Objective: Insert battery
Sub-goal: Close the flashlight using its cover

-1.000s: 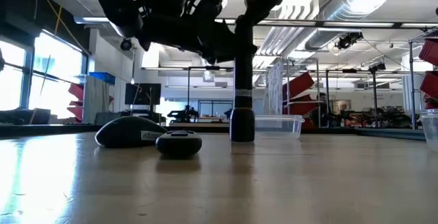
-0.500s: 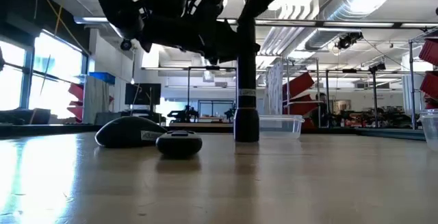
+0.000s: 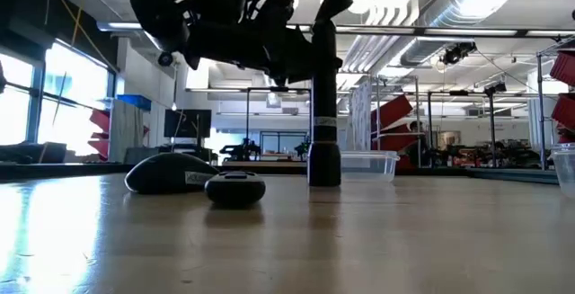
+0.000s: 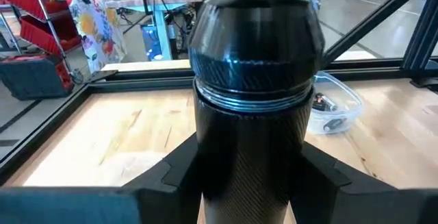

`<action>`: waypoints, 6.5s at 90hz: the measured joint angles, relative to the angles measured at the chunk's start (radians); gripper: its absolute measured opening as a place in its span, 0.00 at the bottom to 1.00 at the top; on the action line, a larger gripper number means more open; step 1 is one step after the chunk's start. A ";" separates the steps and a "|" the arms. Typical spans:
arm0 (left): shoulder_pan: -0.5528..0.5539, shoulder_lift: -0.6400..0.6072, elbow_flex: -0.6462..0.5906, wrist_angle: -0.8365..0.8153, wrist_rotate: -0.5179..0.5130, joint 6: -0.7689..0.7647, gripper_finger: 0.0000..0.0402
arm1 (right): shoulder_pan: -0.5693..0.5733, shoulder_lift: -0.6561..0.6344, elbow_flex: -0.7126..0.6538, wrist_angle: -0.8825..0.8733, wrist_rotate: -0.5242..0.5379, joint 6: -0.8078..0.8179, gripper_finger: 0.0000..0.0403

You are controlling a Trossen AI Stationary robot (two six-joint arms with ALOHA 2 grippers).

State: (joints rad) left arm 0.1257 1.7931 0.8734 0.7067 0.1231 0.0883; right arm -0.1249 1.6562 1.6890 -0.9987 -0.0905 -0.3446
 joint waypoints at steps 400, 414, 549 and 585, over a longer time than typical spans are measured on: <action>0.209 0.111 0.036 0.116 0.622 0.140 0.33 | -0.004 0.118 0.007 -0.045 0.011 0.304 0.25; 0.199 0.111 0.036 0.119 0.566 0.112 0.33 | -0.003 0.118 0.007 -0.054 0.038 0.343 0.25; 0.132 0.008 0.037 0.007 0.219 0.126 0.54 | 0.018 0.116 0.007 -0.082 0.273 0.766 0.25; 0.274 0.003 0.038 -0.004 0.721 0.176 0.58 | 0.053 0.119 0.007 -0.028 0.215 0.570 0.25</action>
State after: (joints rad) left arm 0.4002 1.7964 0.9112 0.7026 0.8438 0.2641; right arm -0.0723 1.7756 1.6958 -1.0268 0.1248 0.2258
